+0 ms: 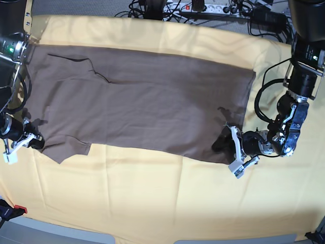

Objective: Fold the T-shirt properly
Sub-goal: 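Grasp the side edge of the shirt with both grippers, then fold the grasped side edge over toward the collar with both grippers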

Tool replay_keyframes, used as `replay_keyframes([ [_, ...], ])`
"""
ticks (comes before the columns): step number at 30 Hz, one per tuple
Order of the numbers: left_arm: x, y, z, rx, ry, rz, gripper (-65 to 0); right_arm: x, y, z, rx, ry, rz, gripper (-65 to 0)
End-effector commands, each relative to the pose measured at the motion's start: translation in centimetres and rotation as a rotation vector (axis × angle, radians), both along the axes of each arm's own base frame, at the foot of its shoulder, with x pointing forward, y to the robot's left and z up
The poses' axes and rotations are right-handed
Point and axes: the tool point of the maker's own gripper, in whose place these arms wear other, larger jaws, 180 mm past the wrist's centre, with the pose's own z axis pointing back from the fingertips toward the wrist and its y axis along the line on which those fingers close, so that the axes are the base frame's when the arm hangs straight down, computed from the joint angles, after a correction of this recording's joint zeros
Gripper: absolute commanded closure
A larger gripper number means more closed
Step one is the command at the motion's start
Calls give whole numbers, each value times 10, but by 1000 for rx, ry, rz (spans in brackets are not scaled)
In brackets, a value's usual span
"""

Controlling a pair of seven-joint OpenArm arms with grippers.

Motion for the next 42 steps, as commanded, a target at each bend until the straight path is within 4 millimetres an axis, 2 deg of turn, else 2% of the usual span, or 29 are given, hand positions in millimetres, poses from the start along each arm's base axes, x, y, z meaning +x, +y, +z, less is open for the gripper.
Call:
replay_keyframes([
  [1,12,3,21,-27,-48,9,0,12,-10,24,-17,-63,-6,0],
  [6,1,4,26,-108,43,27,0,8,-4,27,3,-50,18,0],
  [11,-19,6,26,-128,162,1,0,-21,14,19,-13,9,112,0],
  [17,-41,-3,38,-149,237,-77,0,-47,25,30,-139,-29,217,0],
  [20,-55,1,36,-122,279,-108,0,-63,22,30,-193,-14,250,0],
  [23,-61,13,35,-101,290,-99,0,-73,11,29,-226,11,255,0],
  [27,-65,27,33,-88,305,-76,0,-73,3,32,-250,16,253,0],
  [35,-98,36,22,-35,453,-142,0,-82,1,25,-263,75,267,0],
  [42,-105,42,17,9,485,-158,0,-89,0,19,-271,127,281,0],
])
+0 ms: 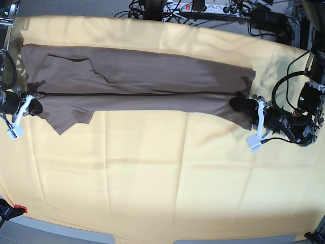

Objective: Fold the T-shirt properly
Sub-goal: 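Fold the grasped side edge over toward the collar with both grippers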

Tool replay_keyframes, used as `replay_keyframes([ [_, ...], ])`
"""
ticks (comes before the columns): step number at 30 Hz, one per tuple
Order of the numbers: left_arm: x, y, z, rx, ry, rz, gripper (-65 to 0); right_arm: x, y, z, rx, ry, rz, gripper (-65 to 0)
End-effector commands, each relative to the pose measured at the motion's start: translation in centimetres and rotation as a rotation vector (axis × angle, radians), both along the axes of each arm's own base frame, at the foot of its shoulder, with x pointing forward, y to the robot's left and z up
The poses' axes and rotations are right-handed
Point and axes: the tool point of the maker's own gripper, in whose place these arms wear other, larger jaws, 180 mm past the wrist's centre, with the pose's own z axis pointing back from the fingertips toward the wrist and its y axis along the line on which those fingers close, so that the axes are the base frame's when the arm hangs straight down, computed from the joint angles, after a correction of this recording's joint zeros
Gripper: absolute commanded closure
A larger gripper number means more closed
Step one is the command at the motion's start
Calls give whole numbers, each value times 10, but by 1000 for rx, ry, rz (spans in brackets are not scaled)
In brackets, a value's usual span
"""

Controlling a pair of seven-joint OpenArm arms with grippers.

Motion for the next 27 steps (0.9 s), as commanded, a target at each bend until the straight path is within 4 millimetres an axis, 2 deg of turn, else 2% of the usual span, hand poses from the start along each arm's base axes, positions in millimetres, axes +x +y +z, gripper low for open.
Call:
replay_keyframes([
  [1,10,5,15,0,-43,-2,0,11,-9,19,-19,-52,2,0],
  [6,6,5,11,0,-31,-2,0,11,-9,19,-20,-51,2,0],
  [15,-30,6,-19,0,74,-1,0,10,-11,18,-34,-40,3,0],
  [23,-24,17,-13,22,57,10,0,8,-12,17,-41,-29,5,0],
  [27,-7,21,3,33,9,23,0,9,-17,20,-52,-33,3,0],
])
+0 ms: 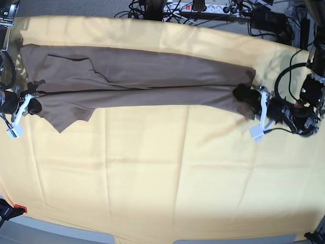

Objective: Fold the T-shirt properly
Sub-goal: 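Fold the grasped side edge over toward the collar with both grippers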

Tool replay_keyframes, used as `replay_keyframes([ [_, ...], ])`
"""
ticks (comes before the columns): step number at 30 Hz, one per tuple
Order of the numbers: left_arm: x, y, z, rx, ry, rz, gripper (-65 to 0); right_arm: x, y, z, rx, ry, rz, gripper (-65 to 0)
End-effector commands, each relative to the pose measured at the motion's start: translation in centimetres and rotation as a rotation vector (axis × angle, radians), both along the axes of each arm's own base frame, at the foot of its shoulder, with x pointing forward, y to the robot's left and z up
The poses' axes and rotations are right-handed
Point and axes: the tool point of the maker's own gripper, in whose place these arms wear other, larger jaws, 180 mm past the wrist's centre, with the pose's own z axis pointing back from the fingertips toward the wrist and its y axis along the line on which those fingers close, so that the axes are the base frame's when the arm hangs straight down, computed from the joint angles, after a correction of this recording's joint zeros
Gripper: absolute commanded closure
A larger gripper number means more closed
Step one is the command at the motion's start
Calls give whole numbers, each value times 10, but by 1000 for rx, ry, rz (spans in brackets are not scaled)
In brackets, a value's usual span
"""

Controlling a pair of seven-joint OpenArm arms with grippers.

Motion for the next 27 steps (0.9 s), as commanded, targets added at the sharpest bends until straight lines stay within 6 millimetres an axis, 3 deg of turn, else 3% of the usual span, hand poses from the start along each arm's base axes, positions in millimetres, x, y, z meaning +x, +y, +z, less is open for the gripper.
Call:
replay_keyframes([
  [1,16,9,18,15,-50,15,0,11,-13,21,-33,-49,0,0],
  [6,33,8,34,14,-102,14,0,11,-13,21,-33,-49,0,0],
  [11,34,5,34,14,-81,43,0,10,-14,21,-35,-46,0,0],
  [22,23,-6,58,38,-167,-65,0,10,-25,28,-63,-46,-2,0],
  [27,20,-15,65,24,-217,-140,0,13,-17,33,-12,-68,-1,0],
])
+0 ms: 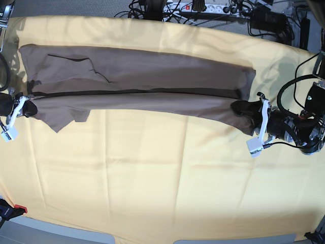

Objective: Fold the T-shirt properly
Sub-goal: 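Fold the grasped side edge over toward the collar with both grippers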

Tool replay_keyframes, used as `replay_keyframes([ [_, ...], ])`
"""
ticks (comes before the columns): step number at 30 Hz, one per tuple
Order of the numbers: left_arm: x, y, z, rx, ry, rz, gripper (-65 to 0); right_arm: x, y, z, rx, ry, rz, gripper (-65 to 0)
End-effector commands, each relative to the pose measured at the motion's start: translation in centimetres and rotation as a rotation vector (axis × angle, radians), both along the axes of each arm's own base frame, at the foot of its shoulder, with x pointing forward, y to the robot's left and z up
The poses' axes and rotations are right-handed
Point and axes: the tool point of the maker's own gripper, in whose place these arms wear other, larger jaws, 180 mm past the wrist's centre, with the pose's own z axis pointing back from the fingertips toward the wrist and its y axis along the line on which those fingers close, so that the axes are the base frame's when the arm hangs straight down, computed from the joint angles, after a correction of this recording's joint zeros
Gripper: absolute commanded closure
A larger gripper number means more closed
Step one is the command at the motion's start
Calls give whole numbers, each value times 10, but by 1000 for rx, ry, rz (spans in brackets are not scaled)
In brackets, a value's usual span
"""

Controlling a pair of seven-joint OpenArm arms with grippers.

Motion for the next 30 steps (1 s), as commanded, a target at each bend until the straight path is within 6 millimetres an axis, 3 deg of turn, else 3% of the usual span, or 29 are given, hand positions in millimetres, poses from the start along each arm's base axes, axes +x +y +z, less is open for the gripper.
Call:
replay_keyframes([
  [1,8,7,13,9,-40,1,0,10,-10,20,-20,-51,-1,0],
  [8,4,7,10,10,-27,2,0,5,-14,18,-40,-17,2,0],
  [14,-22,8,-15,9,53,-11,0,1,-16,15,-55,6,4,0],
  [15,-27,8,-19,8,65,-15,0,1,-16,15,-54,5,4,-16],
  [16,-31,8,-22,8,78,-16,0,1,-16,15,-54,4,4,-100],
  [18,-38,8,-28,8,100,-17,-131,3,-16,16,-53,0,4,-300],
  [20,-42,8,-31,7,110,-20,-293,10,-16,23,-52,-25,3,-423],
  [22,-43,8,-32,8,114,-19,-379,20,-13,34,-34,-62,3,-433],
  [27,-42,18,-40,77,104,-15,-379,38,7,57,94,-154,12,-433],
  [30,-42,18,-40,78,109,-9,-379,39,15,47,95,-147,12,-433],
])
